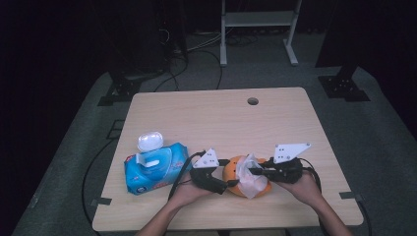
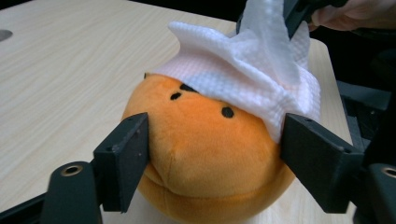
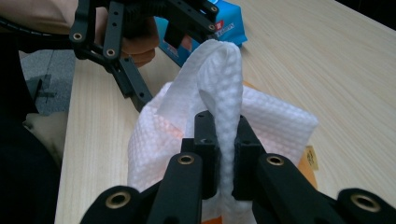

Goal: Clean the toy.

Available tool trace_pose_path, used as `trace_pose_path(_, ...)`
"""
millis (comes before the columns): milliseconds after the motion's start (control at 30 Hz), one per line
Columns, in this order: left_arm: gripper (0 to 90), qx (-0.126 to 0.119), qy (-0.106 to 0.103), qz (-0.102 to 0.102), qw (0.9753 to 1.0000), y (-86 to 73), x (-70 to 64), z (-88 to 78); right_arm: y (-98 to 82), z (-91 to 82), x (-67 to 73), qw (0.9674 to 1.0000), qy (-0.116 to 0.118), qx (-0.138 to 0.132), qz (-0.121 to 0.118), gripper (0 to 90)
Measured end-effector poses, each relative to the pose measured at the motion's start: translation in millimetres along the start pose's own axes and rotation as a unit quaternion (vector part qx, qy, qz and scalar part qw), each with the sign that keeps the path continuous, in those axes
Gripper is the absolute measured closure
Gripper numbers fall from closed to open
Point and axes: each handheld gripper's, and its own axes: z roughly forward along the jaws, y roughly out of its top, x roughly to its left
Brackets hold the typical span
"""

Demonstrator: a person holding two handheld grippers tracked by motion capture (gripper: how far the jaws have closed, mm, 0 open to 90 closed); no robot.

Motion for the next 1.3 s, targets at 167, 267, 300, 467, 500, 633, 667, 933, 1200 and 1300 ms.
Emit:
trace_pose_path(167,24.7,-0.003,-0.003,-0.001,1.0000,-1.3,-2.9,0.3,-21.9,-23.0,-9.6,0.9990,-0.034,0.013,0.028,83.3)
trace_pose_path(267,23.6,0.000,-0.001,0.007,1.0000,-1.3,-5.1,-0.6,-30.5,-32.9,-15.9,0.9976,-0.048,0.015,0.048,83.3)
trace_pose_path(300,22.4,-0.003,0.002,0.009,1.0000,-0.6,-5.4,-1.5,-31.2,-33.6,-16.7,0.9975,-0.048,0.013,0.050,83.3)
trace_pose_path(467,21.4,-0.020,0.009,0.003,0.9997,4.4,0.6,-2.7,-26.7,-22.6,-11.3,0.9980,-0.048,0.032,0.026,82.1)
trace_pose_path(500,24.6,-0.011,0.006,0.003,0.9999,4.3,0.9,-0.9,-25.6,-22.3,-11.1,0.9981,-0.047,0.028,0.028,81.1)
trace_pose_path(633,30.2,-0.008,-0.001,0.010,0.9999,2.9,-3.5,1.9,-15.6,-20.5,-8.4,0.9987,0.011,-0.009,0.049,64.3)
trace_pose_path(667,30.8,-0.008,-0.001,0.010,0.9999,3.0,-4.5,2.3,-12.2,-17.8,-5.7,0.9985,0.024,-0.006,0.049,63.7)
trace_pose_path(933,31.9,-0.004,-0.004,0.007,1.0000,-3.9,-6.2,1.2,-2.6,9.4,12.8,0.9994,-0.011,0.025,-0.019,73.1)
trace_pose_path(1200,21.4,0.001,-0.016,0.025,0.9996,4.6,-5.4,8.7,-11.1,4.0,12.6,0.9999,0.005,0.012,-0.011,79.2)
trace_pose_path(1300,27.4,0.003,-0.015,0.031,0.9994,2.8,-6.7,8.5,-13.4,-1.7,9.7,0.9999,0.009,0.011,-0.005,82.2)
